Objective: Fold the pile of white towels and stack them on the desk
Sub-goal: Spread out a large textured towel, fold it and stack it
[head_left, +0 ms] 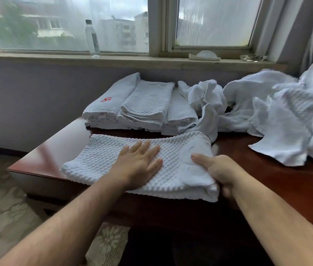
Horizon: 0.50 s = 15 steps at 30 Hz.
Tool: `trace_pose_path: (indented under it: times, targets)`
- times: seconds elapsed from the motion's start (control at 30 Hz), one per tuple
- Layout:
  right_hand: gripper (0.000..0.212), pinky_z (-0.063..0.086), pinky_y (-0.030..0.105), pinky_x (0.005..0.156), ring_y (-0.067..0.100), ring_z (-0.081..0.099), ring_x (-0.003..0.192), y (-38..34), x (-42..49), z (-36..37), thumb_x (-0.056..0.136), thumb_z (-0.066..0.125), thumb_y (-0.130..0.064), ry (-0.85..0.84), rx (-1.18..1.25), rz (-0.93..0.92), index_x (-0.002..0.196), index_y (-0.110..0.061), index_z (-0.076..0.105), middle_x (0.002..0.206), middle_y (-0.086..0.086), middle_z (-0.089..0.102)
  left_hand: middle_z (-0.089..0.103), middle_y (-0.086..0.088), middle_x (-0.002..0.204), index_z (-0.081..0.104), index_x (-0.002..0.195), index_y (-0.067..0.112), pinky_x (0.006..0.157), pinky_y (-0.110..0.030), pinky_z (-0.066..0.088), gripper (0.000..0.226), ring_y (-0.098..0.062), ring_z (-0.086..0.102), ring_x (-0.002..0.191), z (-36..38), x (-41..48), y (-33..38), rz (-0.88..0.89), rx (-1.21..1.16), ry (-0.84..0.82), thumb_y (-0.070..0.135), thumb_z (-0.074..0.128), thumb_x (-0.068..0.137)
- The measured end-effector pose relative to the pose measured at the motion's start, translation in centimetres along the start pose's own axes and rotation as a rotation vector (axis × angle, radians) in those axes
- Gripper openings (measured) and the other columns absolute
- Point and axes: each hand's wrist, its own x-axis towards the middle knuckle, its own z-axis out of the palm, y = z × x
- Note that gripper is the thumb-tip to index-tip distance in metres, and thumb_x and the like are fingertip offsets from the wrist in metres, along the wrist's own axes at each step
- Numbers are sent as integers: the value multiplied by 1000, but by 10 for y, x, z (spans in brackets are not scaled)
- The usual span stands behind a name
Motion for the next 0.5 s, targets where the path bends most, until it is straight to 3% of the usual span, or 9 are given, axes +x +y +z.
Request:
trace_pose_path:
  times: [0.07,0.17,0.23,0.3,0.37,0.43,0.5]
  targets:
    - [25,57,28,60,24,77,76,-6,-2,2,88,75,-15,-28,-73,-93,106,2,69,84,12,78,0,6,169,6,159,42,125,-48,1,66,-15,-4,155,-4,-1,1,-7,-36,-5,67,15,99]
    - [32,60,34,68,28,77,86,-30,-5,-9,81,77,-13,-162,-114,-275,111,-6,68,95,12,78,10,11,168,14,159,41,125,-36,5,64,-13,8,155,-18,2,-4,33,-265,38,53,42,103]
    - [36,61,39,72,32,76,90,-53,-8,-15,75,77,-18,-259,-160,-390,109,-10,70,99,15,77,18,10,166,17,158,41,122,-34,13,78,-13,16,152,-34,7,-7,51,-410,109,51,62,95]
    - [34,60,39,71,34,75,91,-75,-9,-22,74,77,-20,-335,-196,-457,107,-13,72,100,16,76,28,7,163,20,157,37,122,-39,23,101,-15,27,148,-56,13,-8,44,-504,180,64,73,77]
    - [29,60,39,72,33,75,92,-96,-7,-28,75,77,-19,-401,-258,-489,103,-18,74,101,15,76,42,3,154,27,154,31,116,-44,38,111,-16,43,140,-84,21,-5,136,-728,149,65,84,65]
    - [32,61,41,80,30,74,99,-115,-4,-34,75,77,-20,-457,-384,-521,107,-21,75,105,13,76,56,-3,139,37,148,25,101,-42,52,100,-22,56,129,-105,30,2,290,-953,61,40,93,66]
    - [36,59,37,83,22,73,100,-134,-1,-40,76,78,-23,-486,-518,-549,112,-23,74,105,6,76,65,-9,127,50,139,16,92,-39,57,78,-28,62,121,-118,38,9,362,-1030,11,17,89,72]
